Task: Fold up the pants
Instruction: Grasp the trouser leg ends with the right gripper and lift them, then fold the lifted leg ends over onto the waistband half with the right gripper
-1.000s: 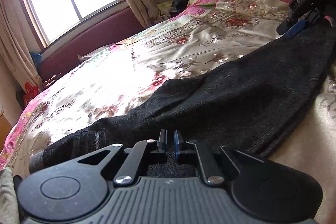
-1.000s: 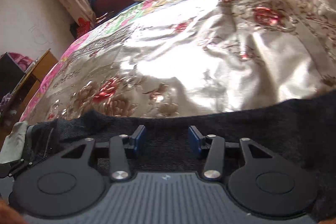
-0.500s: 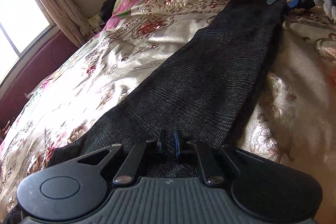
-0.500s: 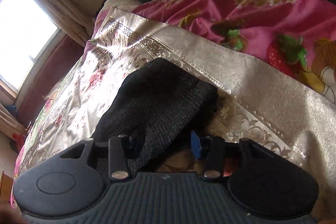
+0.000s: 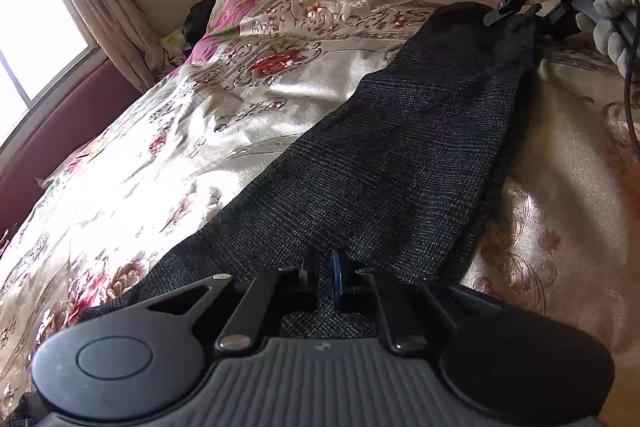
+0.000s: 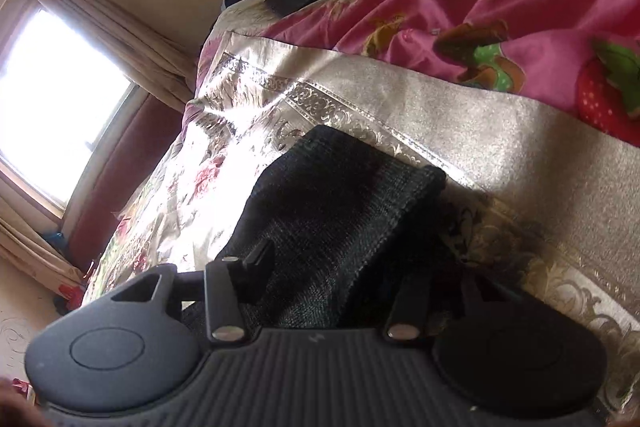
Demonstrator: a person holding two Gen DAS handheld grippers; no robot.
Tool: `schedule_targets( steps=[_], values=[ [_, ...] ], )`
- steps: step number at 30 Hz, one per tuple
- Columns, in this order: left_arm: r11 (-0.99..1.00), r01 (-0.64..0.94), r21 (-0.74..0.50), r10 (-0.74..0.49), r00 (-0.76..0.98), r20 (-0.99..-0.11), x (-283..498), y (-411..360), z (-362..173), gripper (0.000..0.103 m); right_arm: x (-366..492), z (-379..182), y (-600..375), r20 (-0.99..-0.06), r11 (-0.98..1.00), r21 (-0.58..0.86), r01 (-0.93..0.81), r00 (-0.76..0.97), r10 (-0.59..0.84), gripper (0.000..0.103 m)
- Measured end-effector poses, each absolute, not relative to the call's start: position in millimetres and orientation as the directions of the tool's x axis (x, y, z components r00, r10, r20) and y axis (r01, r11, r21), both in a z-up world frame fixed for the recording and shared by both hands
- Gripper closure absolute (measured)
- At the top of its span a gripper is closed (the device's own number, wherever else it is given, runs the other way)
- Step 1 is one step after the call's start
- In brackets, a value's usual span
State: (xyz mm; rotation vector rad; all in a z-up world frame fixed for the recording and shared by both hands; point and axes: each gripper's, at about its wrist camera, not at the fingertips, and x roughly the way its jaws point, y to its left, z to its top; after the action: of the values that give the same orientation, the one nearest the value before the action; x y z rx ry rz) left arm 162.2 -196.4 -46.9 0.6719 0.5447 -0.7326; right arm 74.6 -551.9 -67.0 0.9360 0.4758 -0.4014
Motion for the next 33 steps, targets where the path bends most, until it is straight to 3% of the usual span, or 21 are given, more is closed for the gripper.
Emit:
schedule_targets(
  steps=[1, 9, 15, 18, 24, 33],
  values=[
    [0.551, 0.752, 0.362, -0.421, 0.625, -0.657, 161, -199, -50, 0.078, 74, -66, -554, -0.551, 0.517, 0.677, 0.524, 0.826, -0.117, 0.095],
    [0.553, 0.767, 0.326, -0.457, 0.606, -0.651, 154, -206, -53, 0.084, 72, 10, -522, -0.405, 0.594, 0.716, 0.367, 0.911, -0.075, 0.095],
    [0.566, 0.782, 0.262, -0.508, 0.581, -0.636, 148, -193, -51, 0.082, 118, 78, -448, -0.35, 0.72, 0.665, 0.198, 0.934, 0.066, 0.095],
    [0.605, 0.767, 0.213, -0.52, 0.583, -0.624, 147, -171, -43, 0.075, 153, 98, -393, -0.357, 0.776, 0.622, 0.105, 0.92, 0.161, 0.095],
    [0.714, 0.677, 0.178, -0.487, 0.663, -0.569, 145, -97, -23, 0.075, 212, 101, -276, -0.384, 0.801, 0.596, -0.062, 0.854, 0.351, 0.095],
    [0.882, 0.45, 0.137, -0.319, 0.786, -0.529, 150, 40, -14, 0.075, 266, 63, -93, -0.462, 0.758, 0.609, -0.236, 0.67, 0.58, 0.095]
  ],
)
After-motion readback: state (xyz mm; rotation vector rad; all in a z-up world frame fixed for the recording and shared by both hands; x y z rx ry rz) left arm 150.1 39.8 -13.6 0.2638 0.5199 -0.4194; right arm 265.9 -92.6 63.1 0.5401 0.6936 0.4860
